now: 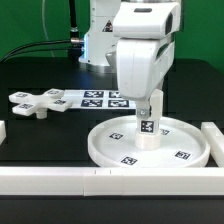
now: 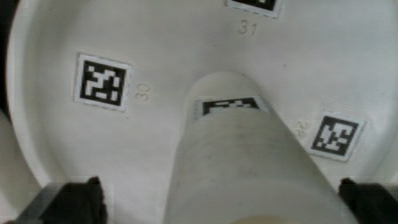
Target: Assemble round table
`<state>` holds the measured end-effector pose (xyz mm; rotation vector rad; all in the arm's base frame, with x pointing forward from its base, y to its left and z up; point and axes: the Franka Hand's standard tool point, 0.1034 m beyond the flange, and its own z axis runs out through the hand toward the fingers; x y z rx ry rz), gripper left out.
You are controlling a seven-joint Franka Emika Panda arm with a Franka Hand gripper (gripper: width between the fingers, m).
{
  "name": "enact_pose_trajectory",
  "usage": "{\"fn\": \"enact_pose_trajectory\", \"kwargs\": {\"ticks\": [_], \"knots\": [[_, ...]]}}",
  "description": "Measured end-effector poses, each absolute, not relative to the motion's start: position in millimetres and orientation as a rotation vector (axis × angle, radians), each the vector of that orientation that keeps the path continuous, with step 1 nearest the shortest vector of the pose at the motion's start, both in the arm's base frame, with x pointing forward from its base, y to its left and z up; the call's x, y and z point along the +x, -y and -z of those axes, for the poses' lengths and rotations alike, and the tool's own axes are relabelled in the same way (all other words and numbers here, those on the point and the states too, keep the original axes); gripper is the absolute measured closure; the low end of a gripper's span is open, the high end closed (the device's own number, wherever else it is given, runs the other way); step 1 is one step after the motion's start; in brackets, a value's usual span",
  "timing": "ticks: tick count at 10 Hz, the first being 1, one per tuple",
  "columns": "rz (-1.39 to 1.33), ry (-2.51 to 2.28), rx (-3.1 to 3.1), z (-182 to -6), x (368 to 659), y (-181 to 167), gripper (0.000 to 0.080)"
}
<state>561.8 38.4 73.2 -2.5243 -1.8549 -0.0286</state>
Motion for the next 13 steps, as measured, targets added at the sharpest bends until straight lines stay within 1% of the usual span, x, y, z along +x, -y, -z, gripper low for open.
{"fn": "enact_pose_trajectory", "kwargs": {"ticks": [5, 9, 10, 11, 12, 13], "knots": [[0.017, 2.11, -2.341, -73.0, 561.6, -47.4, 0.015], [0.012, 2.121, -2.332, -72.2, 561.4, -42.8, 0.015], [0.011, 2.116, -2.336, -71.9, 561.3, -40.3, 0.0273], [0.01, 2.113, -2.338, -71.5, 561.2, -39.3, 0.0273], [0.01, 2.113, -2.338, -71.4, 561.1, -39.4, 0.0395], [0.01, 2.112, -2.338, -71.2, 561.0, -39.0, 0.0393]]}}
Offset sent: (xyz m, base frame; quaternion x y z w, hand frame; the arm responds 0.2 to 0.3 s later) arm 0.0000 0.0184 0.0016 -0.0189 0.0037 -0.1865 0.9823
